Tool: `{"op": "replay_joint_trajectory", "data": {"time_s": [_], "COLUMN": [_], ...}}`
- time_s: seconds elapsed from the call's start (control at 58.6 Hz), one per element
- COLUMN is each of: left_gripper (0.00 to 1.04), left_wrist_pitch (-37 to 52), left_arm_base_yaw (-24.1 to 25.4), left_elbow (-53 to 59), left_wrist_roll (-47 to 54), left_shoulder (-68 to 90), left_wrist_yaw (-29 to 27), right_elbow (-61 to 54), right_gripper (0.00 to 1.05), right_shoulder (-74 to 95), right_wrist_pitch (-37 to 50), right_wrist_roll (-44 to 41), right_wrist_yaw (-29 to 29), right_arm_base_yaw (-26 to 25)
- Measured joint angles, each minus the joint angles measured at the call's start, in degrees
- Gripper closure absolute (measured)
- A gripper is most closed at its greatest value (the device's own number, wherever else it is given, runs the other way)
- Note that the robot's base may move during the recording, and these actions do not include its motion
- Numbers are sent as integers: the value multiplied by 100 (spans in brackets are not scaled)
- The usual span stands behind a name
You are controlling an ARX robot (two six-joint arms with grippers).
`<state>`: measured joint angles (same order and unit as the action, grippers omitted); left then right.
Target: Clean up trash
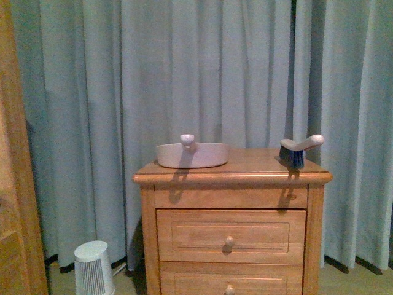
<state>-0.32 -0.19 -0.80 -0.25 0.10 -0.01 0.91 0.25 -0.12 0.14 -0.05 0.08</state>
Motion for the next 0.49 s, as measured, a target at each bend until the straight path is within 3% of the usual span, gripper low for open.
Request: {"op": "replay_joint_trajectory", "data": {"time_s": [0.495], "left_gripper": [8], "left_wrist_pitch": [0], "left_arm_base_yaw": [0], "left_elbow": [0], "left_wrist_roll": [0], "left_shoulder": [0], "left_wrist_yaw": [0], "right_elbow": [0], "right_gripper": [7], "right_shoulder": [0], "right_wrist_pitch": [0], "right_wrist_roll": [0], "right_wrist_yaw": [0], "right_arm_base_yaw": [0]}}
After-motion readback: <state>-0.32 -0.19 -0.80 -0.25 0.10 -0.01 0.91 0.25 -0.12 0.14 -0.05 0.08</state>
